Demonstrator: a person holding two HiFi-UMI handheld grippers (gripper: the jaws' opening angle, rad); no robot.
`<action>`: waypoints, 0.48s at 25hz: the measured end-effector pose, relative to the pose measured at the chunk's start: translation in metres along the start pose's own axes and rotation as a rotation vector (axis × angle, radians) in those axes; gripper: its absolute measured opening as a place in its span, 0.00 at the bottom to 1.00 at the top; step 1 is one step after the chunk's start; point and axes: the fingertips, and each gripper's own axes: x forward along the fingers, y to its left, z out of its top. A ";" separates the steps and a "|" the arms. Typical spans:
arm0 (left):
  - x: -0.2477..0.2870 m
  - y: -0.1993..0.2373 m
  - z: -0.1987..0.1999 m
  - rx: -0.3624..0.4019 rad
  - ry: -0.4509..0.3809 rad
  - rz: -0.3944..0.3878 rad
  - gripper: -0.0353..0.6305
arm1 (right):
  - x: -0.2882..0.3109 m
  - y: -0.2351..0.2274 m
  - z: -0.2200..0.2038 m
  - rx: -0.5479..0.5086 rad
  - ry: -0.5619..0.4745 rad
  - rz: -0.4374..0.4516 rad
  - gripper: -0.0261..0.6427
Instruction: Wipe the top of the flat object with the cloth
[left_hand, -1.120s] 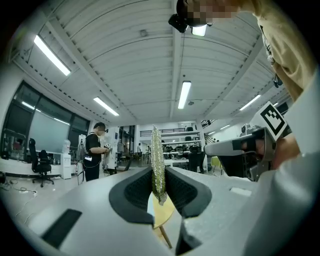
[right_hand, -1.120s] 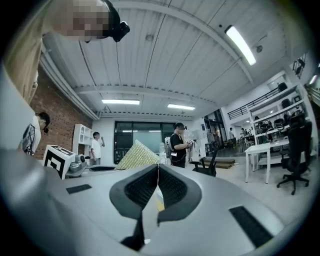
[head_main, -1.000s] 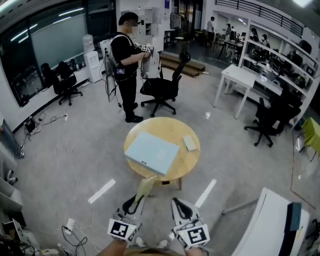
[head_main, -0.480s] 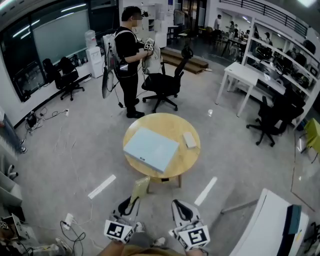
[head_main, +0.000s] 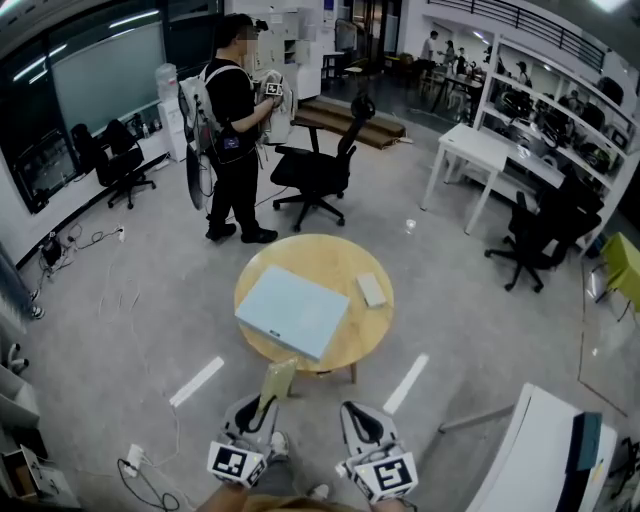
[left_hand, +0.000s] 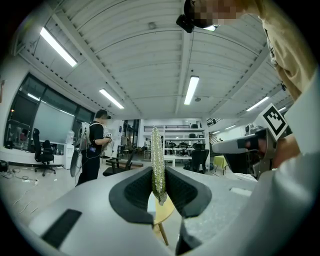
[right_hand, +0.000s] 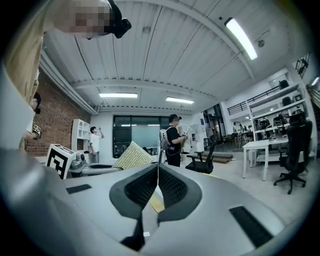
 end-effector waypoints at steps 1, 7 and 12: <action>0.009 0.006 0.000 0.000 -0.001 -0.007 0.15 | 0.009 -0.005 -0.001 0.000 0.003 -0.005 0.04; 0.069 0.054 -0.009 -0.014 0.037 -0.039 0.15 | 0.082 -0.033 -0.001 -0.007 0.029 -0.017 0.04; 0.121 0.100 -0.022 -0.022 0.066 -0.075 0.15 | 0.149 -0.055 -0.006 0.024 0.042 -0.037 0.04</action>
